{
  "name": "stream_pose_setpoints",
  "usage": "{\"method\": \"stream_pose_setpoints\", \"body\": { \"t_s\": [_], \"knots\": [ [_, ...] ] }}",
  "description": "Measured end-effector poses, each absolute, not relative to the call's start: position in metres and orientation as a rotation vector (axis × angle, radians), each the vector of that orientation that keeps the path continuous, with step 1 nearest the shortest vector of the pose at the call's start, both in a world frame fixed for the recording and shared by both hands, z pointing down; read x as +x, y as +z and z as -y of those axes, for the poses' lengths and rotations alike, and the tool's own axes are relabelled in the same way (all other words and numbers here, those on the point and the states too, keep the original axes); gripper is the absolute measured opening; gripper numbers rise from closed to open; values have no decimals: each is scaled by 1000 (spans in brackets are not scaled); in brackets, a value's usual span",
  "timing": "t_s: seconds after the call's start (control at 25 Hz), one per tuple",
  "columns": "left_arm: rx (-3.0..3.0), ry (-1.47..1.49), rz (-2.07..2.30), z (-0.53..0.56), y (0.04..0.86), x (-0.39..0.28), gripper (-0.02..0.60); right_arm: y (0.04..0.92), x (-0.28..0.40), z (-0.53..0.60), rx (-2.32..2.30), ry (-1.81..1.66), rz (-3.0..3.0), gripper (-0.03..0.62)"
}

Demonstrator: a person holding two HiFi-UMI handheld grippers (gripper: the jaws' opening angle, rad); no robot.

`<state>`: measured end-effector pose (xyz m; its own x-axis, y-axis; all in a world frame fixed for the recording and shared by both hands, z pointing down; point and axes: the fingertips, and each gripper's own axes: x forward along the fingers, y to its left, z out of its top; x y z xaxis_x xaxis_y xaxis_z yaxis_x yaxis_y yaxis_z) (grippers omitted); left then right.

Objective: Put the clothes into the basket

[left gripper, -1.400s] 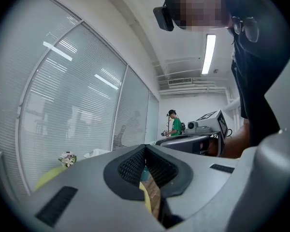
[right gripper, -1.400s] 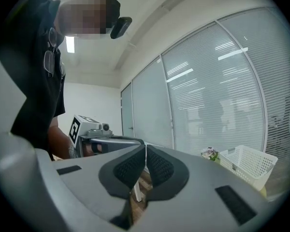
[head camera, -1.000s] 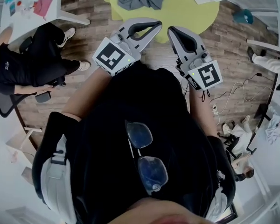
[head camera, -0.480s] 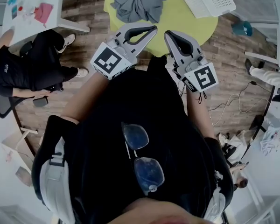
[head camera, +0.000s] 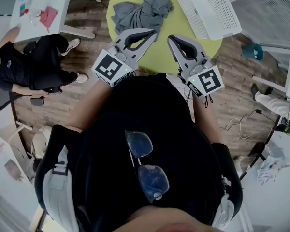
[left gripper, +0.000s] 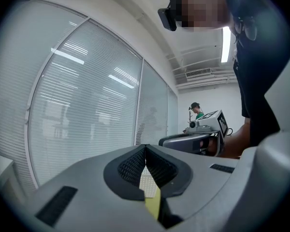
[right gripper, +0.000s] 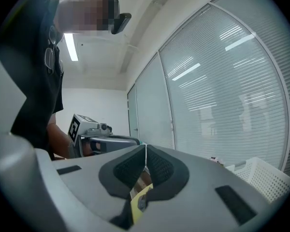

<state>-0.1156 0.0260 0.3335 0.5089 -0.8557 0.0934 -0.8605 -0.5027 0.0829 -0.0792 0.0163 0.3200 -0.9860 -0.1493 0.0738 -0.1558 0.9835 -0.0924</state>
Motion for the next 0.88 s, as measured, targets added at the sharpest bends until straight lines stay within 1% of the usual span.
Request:
{"method": "stream_pose_setpoints", "body": {
  "t_s": [0.28,0.52,0.68,0.88],
  "knots": [
    [2524,62,1655,16,335,-99,9,326,-61,28,106,171,3066,28],
    [2452,125,1755,37,345,-93,9,341,-56,49,-2,180,3044,28],
    [2414,193,1790,43,360,-98,9,354,-58,57,-26,207,3024,28],
    [2380,225,1795,60,372,-122,9,366,-71,68,5,242,3014,28]
  ]
}}
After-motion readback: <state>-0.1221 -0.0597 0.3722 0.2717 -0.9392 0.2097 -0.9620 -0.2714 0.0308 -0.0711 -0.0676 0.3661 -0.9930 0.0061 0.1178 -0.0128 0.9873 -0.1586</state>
